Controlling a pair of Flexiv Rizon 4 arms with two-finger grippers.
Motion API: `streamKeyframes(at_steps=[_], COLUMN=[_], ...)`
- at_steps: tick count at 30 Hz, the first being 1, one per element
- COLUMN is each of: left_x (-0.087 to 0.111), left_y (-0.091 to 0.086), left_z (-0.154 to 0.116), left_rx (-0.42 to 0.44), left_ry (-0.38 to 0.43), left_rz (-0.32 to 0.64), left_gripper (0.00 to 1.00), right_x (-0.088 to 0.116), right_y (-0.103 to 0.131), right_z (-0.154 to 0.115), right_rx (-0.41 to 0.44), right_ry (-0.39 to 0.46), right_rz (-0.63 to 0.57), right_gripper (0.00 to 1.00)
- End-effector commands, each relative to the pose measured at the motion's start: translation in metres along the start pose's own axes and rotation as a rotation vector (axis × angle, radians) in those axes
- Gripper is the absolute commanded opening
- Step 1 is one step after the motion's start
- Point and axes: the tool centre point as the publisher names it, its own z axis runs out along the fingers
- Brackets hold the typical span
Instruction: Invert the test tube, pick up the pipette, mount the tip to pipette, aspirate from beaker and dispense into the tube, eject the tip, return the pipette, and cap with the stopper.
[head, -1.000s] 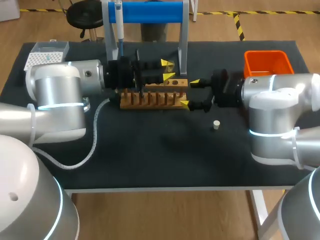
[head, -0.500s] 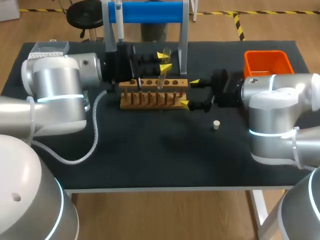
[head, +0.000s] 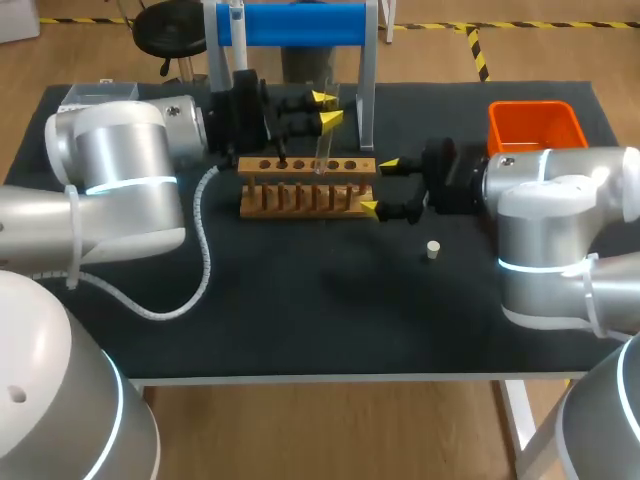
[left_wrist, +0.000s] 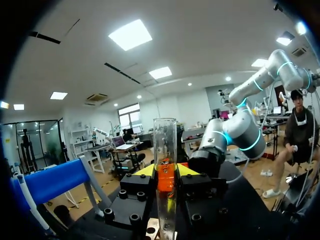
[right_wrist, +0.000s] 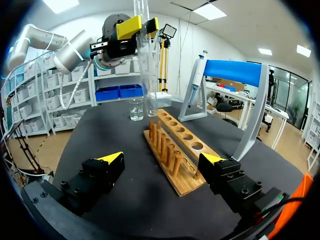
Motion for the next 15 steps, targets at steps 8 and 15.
streamKeyframes(at_steps=[8,15], left_x=[-0.018,-0.025], left_y=[0.011,0.015], left_z=[0.009,0.005], left_rx=[0.017,0.026], left_ry=[0.014,0.013], left_rz=[-0.013,-0.009], left_gripper=[0.00,0.00], right_x=[0.000,0.000], right_y=[0.000,0.000], right_z=[0.000,0.000], right_rx=[-0.001,-0.001], right_ry=[-0.001,-0.001], right_rz=[0.000,0.000], right_gripper=[1.00,1.00])
